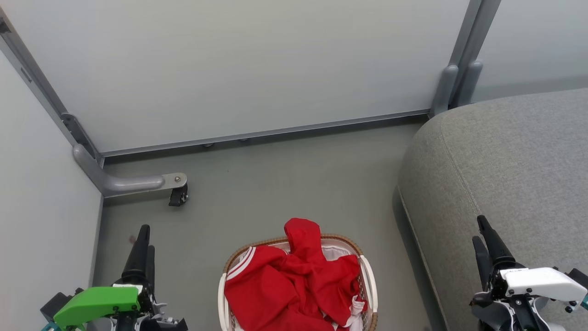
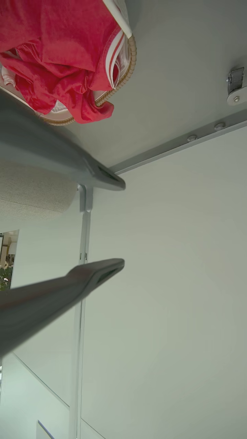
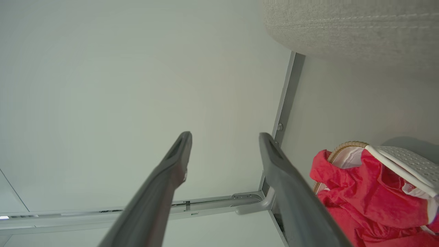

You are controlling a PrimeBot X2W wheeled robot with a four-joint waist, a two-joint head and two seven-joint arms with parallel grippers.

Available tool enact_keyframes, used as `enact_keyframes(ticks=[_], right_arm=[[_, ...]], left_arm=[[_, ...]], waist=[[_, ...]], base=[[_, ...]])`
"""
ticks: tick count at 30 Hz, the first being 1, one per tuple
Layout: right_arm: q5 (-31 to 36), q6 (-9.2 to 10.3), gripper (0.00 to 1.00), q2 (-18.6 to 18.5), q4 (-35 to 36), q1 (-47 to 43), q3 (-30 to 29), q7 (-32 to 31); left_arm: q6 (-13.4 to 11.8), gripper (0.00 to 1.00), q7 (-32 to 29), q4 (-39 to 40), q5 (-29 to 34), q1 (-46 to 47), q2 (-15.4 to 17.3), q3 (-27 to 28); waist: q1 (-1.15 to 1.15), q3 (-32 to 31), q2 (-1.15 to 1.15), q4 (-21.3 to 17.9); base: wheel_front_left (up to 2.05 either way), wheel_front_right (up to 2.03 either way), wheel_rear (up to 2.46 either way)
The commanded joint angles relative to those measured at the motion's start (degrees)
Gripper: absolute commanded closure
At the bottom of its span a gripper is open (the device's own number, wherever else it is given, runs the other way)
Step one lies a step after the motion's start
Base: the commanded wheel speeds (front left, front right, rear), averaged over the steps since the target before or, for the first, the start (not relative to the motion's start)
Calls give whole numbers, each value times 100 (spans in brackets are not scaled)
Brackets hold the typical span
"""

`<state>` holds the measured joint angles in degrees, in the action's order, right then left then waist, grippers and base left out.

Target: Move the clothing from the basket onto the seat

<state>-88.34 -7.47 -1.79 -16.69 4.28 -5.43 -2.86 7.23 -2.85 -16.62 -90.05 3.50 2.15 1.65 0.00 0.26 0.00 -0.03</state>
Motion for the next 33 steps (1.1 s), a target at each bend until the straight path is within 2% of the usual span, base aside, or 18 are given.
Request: enact_keyframes(ticks=[1,10,33], right_arm=[[190,-1,0,-48,82,38,-38,76],[1044,-2,0,-59,183,33,-164,292],[3840,-2,0,-81,678,-89,-66,769]], left_arm=[[8,0,77,114,130,102,26,-51],[11,0,294,227,822,115,34,-176],[-139,0,773,591,3349,93,52,-458]], waist=[[0,1,0,-1],[0,3,0,-4],[0,20,0,1]], base=[[0,0,0],[0,0,0],[0,0,0]])
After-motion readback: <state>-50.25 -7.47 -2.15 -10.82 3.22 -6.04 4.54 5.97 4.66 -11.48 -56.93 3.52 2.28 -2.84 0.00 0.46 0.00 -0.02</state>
